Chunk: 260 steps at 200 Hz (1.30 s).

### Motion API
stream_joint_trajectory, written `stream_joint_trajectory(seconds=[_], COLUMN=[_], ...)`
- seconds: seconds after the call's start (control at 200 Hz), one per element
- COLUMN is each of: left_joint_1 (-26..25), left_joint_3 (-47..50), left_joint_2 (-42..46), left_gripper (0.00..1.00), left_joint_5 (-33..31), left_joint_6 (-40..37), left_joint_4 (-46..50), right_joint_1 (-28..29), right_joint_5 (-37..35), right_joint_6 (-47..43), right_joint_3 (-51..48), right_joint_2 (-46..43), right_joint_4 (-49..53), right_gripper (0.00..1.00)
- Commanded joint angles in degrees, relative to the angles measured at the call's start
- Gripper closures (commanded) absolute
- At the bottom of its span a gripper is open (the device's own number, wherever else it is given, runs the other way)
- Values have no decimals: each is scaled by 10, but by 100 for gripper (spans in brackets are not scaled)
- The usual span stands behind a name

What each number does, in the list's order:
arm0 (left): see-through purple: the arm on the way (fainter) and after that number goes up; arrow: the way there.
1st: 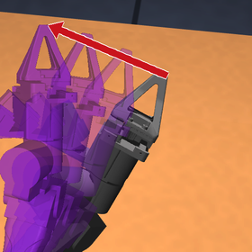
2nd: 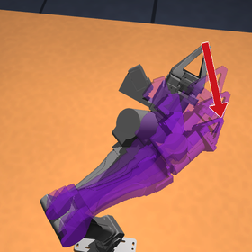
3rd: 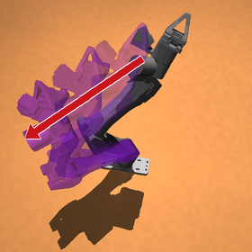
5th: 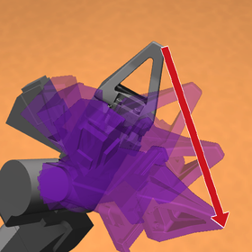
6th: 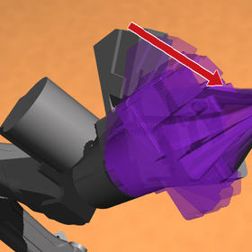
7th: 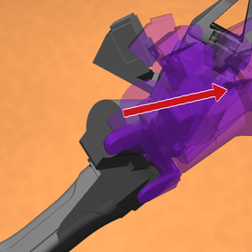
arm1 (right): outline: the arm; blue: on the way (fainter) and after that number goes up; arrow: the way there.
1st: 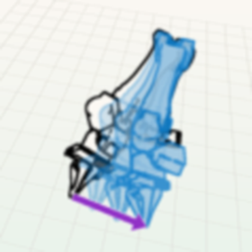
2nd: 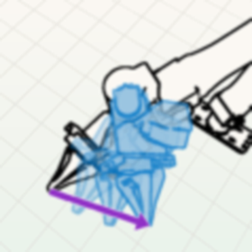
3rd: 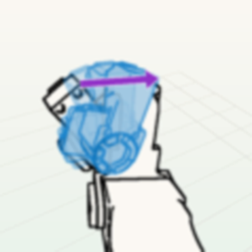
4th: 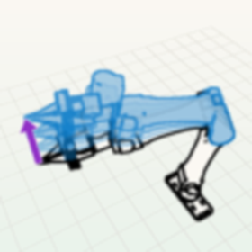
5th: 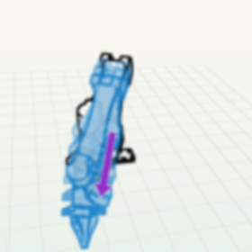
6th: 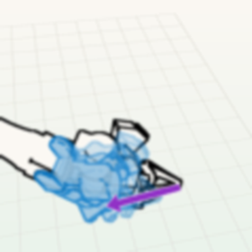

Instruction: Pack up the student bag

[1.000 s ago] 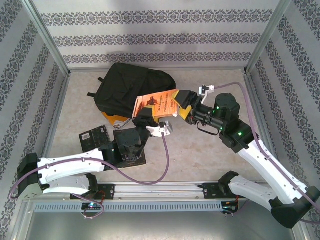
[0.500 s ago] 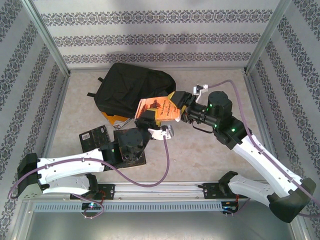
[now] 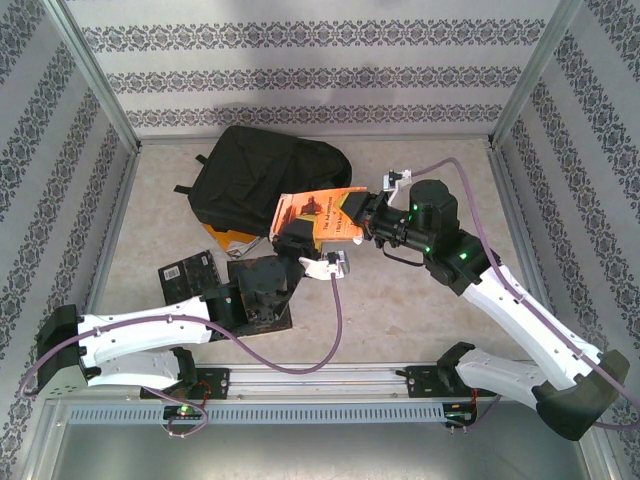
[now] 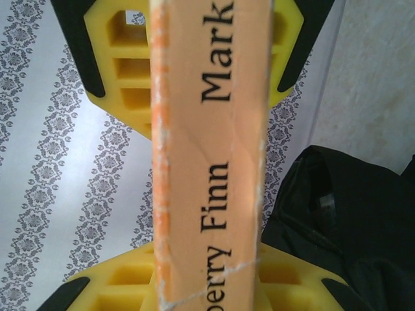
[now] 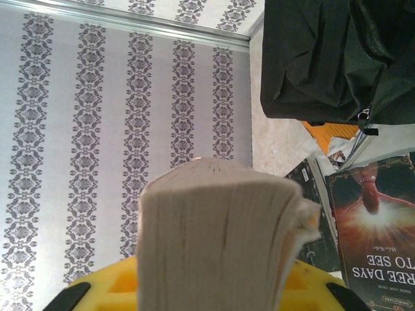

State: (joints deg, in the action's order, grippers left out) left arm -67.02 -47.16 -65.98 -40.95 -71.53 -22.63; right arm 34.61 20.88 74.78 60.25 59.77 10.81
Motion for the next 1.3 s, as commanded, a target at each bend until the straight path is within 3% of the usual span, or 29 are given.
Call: stream_joint_trajectory(seconds=[0.0, 0.08, 0.14, 0.275, 0.33, 0.415, 0.595, 0.739, 0.874, 1.089, 1.294], left_joint_1=[-6, -2, 14, 143, 185, 220, 273, 287, 303, 322, 336], left_joint_3=[-21, -32, -65, -236, -293, -382, -562, -689, -756, -800, -779], left_joint_2=[18, 23, 23, -36, -80, -162, -330, -454, -527, -578, -591], left_gripper=[65, 52, 47, 44, 43, 39, 22, 18, 18, 26, 31], left_joint_5=[14, 25, 46, 207, 263, 298, 360, 352, 309, 358, 361], left_joint_6=[44, 97, 183, 463, 516, 568, 640, 644, 671, 690, 710], left_joint_4=[42, 117, 208, 470, 520, 583, 672, 739, 750, 769, 754], right_joint_1=[-28, -62, -88, -130, -137, -152, -171, -188, -202, -214, -229], right_joint_5=[-20, -32, -51, -106, -133, -143, -157, -155, -136, -108, -70], right_joint_6=[-60, -82, -109, -194, -227, -251, -283, -293, -291, -284, -269], right_joint_3=[17, 9, 4, -6, -11, -31, -67, -88, -110, -134, -151], right_joint_2=[-18, -36, -50, -71, -75, -82, -95, -108, -113, -105, -87], right_joint_4=[39, 63, 95, 161, 184, 190, 194, 191, 175, 157, 128], right_gripper=[100, 100, 100, 100, 100, 100, 100, 100, 100, 100, 100])
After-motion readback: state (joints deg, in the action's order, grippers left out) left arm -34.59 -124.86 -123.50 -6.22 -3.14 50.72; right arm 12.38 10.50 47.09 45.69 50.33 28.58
